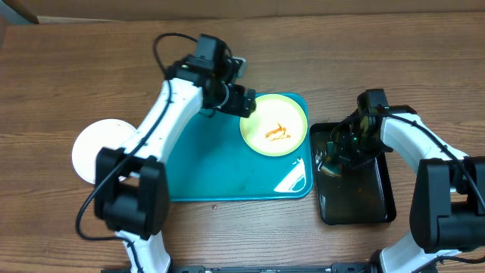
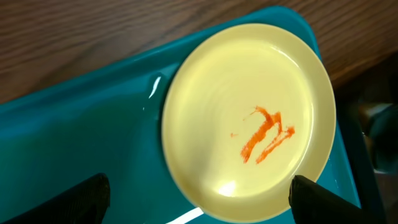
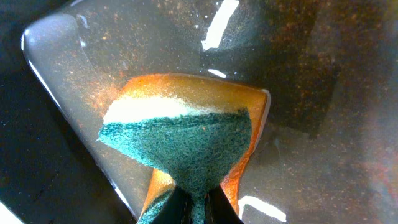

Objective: Clean dirty plates on tray and stack at the side
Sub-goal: 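Reach the left gripper to the yellow plate rim and pull it forward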

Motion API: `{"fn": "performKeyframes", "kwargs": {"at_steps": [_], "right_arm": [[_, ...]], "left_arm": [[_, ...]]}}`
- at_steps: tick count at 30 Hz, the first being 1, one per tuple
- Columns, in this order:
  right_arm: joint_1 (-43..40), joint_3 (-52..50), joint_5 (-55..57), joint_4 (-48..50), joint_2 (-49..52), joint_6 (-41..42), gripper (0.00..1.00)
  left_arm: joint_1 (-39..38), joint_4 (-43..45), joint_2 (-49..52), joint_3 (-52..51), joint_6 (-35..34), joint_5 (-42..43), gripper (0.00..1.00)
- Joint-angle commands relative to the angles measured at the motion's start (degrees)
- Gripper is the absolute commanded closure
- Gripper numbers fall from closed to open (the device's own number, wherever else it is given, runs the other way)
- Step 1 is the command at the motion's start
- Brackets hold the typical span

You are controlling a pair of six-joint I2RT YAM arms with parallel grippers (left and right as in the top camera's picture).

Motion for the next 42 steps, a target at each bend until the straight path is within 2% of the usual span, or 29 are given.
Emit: {"fn": "performKeyframes", "kwargs": {"at_steps": [1,3,7,12,14,18,21,29,34,39,42], "right_arm": [[0.4,-1.6,-0.5,-0.6,1.6,-0.3,0.96],[0.4,-1.6,-0.5,-0.5,1.6,-0.3,0.96],[0.4,-1.6,-0.5,-0.6,1.6,-0.3,0.96],[0.4,-1.6,-0.5,-0.6,1.6,-0.3,0.96],[0.4,-1.6,-0.5,-0.6,1.6,-0.3,0.96],[0.4,-1.6,-0.5,-0.6,1.6,-0.3,0.96],[0.4,-1.6,-0.5,-0.6,1.6,-0.3,0.96],[0.4,-1.6,-0.5,-1.5,1.6,-0.3,0.96],[0.3,2.7,-0.5,-7.5,1.4,-0.3,0.96],[0.6,10.3,-0.5,-15.0,1.0,-0.3,0.96],[0.8,9.4,-0.1,-15.1,1.0,-0.2,0.96]], "left_arm": [[-2.1,1.8,4.8,0.7,0.9,-0.5,0.09],[-2.7,2.2,6.7,0.7,0.9,-1.5,0.18],[-3.3,1.2,10.4,0.7,-0.5,-5.1,0.2],[-3.2,-1.5,12.2,0.7,-1.5,-5.3,0.49],[-3.1,-2.7,12.2,0.7,-1.5,-6.1,0.53],[-2.5,-6.6,12.2,0.7,-2.9,-12.4,0.87],[-1.7,-9.4,12.2,0.7,-4.0,-15.8,0.95],[1.1,-15.5,12.2,0.7,-6.7,-15.9,0.96],[1.7,-18.5,12.2,0.8,-10.0,-15.1,0.96],[1.6,-19.7,12.2,0.7,-10.6,-10.6,0.91],[1.6,-19.8,12.2,0.7,-11.3,-10.0,0.91]]}}
